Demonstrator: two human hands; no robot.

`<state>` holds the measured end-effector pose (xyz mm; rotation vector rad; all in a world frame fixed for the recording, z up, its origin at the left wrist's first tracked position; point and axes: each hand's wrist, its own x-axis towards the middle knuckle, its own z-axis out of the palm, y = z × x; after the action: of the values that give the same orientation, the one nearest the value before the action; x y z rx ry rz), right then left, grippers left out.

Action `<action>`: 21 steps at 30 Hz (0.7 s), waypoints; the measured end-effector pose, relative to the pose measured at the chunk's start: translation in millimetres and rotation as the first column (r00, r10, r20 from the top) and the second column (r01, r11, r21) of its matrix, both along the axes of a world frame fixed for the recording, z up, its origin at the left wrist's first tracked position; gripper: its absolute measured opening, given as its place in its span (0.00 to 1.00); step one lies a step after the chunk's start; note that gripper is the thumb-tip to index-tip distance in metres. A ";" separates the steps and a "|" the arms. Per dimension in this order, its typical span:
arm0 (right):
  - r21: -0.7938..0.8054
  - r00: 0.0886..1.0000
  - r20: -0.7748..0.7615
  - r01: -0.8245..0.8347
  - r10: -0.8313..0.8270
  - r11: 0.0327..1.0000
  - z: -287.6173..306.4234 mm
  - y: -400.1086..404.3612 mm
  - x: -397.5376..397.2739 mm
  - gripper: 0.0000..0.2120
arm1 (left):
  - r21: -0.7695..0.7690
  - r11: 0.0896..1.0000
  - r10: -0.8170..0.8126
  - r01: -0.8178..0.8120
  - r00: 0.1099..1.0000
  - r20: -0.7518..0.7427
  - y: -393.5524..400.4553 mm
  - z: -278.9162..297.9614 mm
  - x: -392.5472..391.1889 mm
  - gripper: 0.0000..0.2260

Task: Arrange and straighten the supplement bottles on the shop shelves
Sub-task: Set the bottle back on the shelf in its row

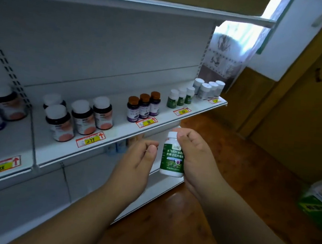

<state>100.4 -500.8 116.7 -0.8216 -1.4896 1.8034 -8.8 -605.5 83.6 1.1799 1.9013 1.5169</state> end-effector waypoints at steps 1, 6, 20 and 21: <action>0.005 0.999 -0.011 -0.036 0.036 0.999 -1.8 2.6 -5.9 0.08 | -0.004 1.000 0.029 -0.028 1.000 0.007 -0.2 -0.1 -2.3 0.18; -0.013 0.991 -0.050 -0.124 0.123 0.992 -10.1 7.2 -28.9 0.06 | -0.024 0.994 0.110 -0.110 0.994 0.001 -8.3 0.5 -10.5 0.16; 0.067 0.999 -0.009 -0.038 0.038 0.997 -30.2 84.8 -57.6 0.03 | -0.050 0.994 0.098 -0.101 0.993 -0.074 62.9 -26.1 -44.7 0.15; 0.097 1.000 0.027 -0.010 0.007 0.995 -29.5 94.0 -59.3 0.04 | -0.054 0.995 0.082 -0.087 0.993 -0.081 73.2 -27.8 -49.4 0.15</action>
<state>41.1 -406.7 87.2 -0.7959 -1.5866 1.7178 -58.2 -532.3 55.8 1.1628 2.0562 1.4684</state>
